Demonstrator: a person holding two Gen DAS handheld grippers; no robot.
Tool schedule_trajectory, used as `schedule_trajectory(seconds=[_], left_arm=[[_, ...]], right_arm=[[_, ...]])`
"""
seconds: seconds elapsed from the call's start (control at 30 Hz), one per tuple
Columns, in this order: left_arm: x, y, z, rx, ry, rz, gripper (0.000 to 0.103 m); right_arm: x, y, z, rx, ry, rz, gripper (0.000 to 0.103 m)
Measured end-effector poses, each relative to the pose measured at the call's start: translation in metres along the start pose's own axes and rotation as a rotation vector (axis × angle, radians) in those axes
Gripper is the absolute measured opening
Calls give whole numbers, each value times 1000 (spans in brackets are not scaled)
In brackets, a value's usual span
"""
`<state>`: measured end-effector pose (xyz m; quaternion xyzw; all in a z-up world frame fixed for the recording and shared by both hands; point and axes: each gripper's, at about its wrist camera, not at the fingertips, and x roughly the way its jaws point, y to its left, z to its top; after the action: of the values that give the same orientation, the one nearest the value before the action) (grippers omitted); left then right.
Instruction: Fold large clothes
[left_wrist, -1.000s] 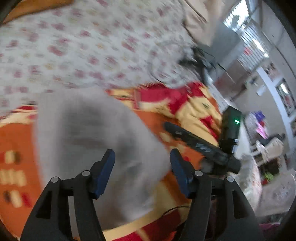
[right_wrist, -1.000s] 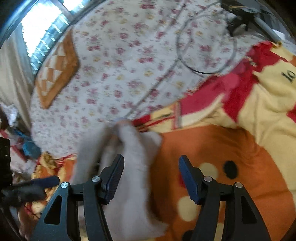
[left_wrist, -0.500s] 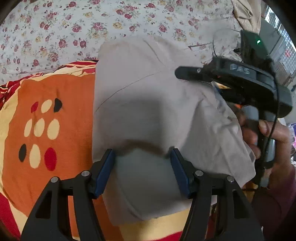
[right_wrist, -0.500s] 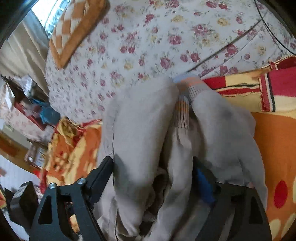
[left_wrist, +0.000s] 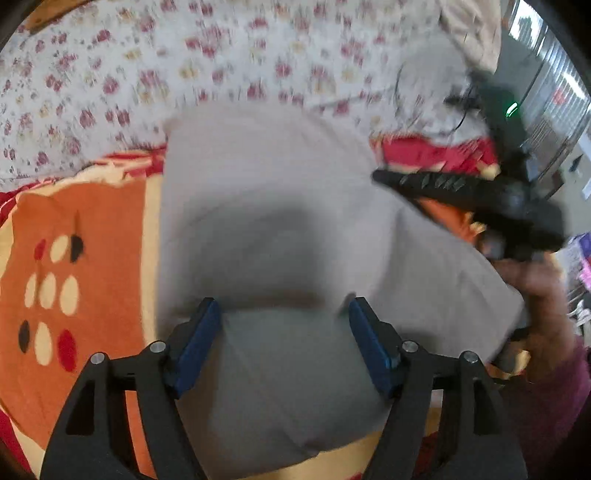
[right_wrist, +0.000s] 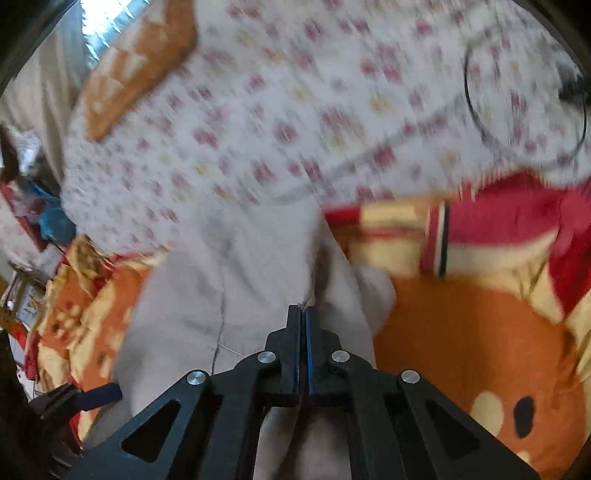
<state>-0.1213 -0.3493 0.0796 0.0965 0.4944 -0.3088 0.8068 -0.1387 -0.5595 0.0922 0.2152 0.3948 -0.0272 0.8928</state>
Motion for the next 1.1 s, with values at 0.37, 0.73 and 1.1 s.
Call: schedule_trajectory(seconds=[0.37,0.73,1.1], left_arm=[[1,-3,-5,-3,-31,29,77],[-16,12,9,-81,-90,69,80],[0,5,3,-64,-52,64,80]], right_arm=[[7,34,-9,0,77,59,46],[-27,-1,-3,-40,-55,-63,12],[-90,34,-7,-185,-116,-71,42]])
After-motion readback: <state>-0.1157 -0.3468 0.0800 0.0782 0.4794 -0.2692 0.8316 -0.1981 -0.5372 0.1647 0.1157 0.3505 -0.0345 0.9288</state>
